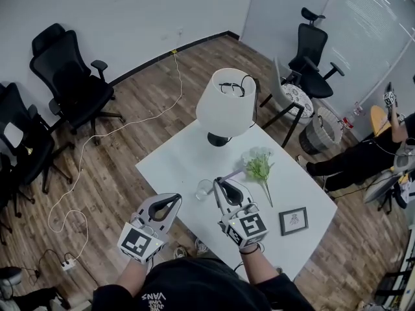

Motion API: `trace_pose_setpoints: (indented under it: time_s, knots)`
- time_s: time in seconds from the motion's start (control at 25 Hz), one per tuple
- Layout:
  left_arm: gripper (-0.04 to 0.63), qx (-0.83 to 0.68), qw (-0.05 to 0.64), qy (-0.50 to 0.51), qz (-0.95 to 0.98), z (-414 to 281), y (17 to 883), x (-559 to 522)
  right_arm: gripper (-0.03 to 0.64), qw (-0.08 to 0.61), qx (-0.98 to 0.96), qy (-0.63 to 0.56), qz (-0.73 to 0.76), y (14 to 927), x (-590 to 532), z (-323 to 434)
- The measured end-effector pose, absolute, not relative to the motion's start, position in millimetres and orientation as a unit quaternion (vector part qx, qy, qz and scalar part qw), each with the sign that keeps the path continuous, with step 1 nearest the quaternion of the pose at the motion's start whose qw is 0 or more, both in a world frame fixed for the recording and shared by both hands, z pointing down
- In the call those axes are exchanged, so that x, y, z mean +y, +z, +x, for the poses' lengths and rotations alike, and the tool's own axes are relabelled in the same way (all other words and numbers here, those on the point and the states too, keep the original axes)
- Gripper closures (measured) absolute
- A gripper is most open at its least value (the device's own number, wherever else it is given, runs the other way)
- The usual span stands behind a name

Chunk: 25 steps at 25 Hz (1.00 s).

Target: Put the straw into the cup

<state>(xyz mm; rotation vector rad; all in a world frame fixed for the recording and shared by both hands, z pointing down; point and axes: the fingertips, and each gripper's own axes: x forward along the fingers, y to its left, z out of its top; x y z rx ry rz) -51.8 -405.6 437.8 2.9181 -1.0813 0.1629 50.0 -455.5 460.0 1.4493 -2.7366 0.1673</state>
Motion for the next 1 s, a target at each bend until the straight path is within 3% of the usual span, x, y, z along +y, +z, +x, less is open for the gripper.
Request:
trace_pose_setpoints:
  time_s: [1.0]
  knots:
    - [0.579, -0.351, 0.015, 0.043, 0.935, -59.4, 437.9, -397.7, 0.578, 0.069, -0.875, 0.092, 0.47, 525.9, -461.4, 40.9]
